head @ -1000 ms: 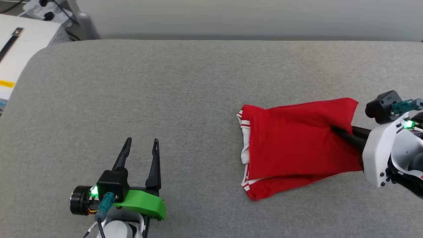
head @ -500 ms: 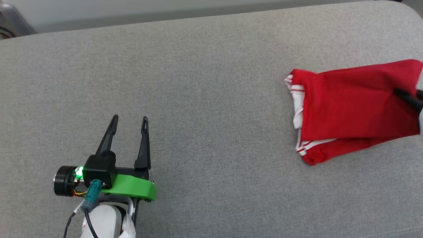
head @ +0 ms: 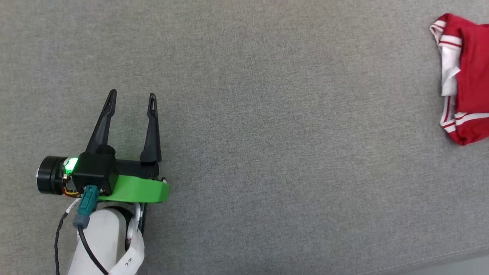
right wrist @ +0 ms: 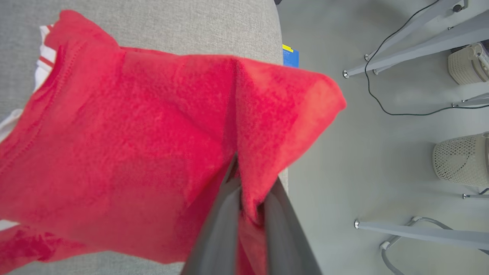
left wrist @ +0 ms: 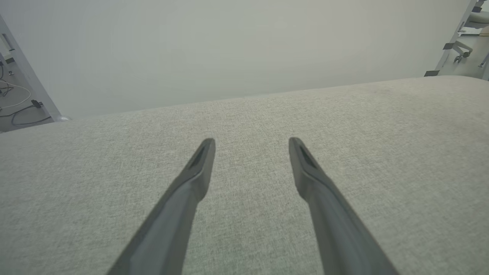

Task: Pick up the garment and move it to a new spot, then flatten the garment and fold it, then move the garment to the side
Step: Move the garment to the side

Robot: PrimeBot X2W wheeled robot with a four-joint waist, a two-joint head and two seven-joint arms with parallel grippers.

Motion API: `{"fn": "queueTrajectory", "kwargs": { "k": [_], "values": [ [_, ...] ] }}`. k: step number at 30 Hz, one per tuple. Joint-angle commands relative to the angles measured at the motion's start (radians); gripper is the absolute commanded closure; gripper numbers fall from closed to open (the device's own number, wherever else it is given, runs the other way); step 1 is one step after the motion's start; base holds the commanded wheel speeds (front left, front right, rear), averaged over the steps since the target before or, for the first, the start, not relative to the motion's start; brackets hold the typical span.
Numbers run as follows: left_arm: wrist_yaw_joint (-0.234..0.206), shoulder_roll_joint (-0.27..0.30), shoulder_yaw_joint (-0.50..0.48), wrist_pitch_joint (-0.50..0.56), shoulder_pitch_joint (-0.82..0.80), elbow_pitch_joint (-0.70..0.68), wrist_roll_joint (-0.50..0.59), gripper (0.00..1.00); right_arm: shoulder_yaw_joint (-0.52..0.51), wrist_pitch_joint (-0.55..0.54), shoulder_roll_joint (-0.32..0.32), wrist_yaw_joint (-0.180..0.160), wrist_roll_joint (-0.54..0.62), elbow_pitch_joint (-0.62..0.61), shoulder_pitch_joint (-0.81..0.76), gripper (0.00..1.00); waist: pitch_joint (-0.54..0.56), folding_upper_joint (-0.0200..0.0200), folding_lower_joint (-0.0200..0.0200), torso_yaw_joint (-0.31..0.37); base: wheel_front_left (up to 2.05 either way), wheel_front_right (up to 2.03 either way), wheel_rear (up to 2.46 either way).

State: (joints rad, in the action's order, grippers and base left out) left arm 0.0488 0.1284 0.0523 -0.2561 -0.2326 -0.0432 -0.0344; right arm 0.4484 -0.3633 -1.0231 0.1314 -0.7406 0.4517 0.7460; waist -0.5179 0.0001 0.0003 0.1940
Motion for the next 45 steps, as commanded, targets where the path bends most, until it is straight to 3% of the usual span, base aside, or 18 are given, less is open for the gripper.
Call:
{"fn": "queueTrajectory", "kwargs": {
  "k": [1,11,12,13,20,29,35,40,45],
  "values": [
    [0.006,0.012,-0.004,-0.006,-0.022,-0.008,0.006,0.0,-0.021,0.017,0.004,-0.001,0.013,0.037,0.027,1.0,-0.064,-0.0001,-0.0003,0.01,0.0,0.0,0.0],
    [0.0,0.012,-0.001,-0.006,-0.029,-0.011,0.003,0.0,-0.049,0.109,0.05,-0.001,0.04,0.194,0.082,1.0,-0.063,-0.0001,-0.0003,-0.006,0.0,0.0,0.0],
    [-0.001,0.01,0.002,-0.006,-0.027,-0.011,0.003,0.0,-0.051,0.119,0.053,-0.001,0.046,0.206,0.086,0.64,-0.058,-0.0001,-0.0003,-0.009,0.0,0.0,0.0],
    [-0.003,0.008,0.004,-0.006,-0.024,-0.01,0.003,0.0,-0.052,0.133,0.057,-0.001,0.059,0.225,0.091,0.0,-0.051,-0.0001,-0.0003,-0.012,0.0,0.0,0.0],
    [-0.007,-0.002,0.002,-0.006,-0.006,0.012,-0.009,0.0,-0.065,0.243,0.077,-0.001,0.115,0.295,0.104,0.0,0.027,-0.0001,-0.0003,-0.036,0.0,0.0,0.0],
    [-0.013,-0.025,-0.003,-0.006,0.064,0.051,-0.032,0.0,-0.16,0.561,0.149,-0.001,0.231,0.264,0.089,0.0,0.163,-0.0001,-0.0003,-0.08,0.0,0.0,0.0],
    [-0.019,-0.04,-0.005,-0.006,0.106,0.066,-0.041,0.0,-0.304,0.621,0.274,-0.001,0.317,0.15,0.02,0.0,0.234,-0.0001,-0.0003,-0.114,0.0,0.0,0.0],
    [-0.021,-0.049,-0.004,-0.006,0.128,0.082,-0.048,0.0,-0.471,0.625,0.419,-0.001,0.444,-0.103,-0.105,0.0,0.285,-0.0001,-0.0003,-0.149,0.0,0.0,0.0],
    [-0.017,-0.054,-0.008,-0.006,0.143,0.102,-0.052,0.0,-0.56,0.625,0.597,-0.001,0.554,-0.343,-0.278,0.0,0.331,-0.0001,-0.0003,-0.181,0.0,0.0,0.0]
  ]
}}
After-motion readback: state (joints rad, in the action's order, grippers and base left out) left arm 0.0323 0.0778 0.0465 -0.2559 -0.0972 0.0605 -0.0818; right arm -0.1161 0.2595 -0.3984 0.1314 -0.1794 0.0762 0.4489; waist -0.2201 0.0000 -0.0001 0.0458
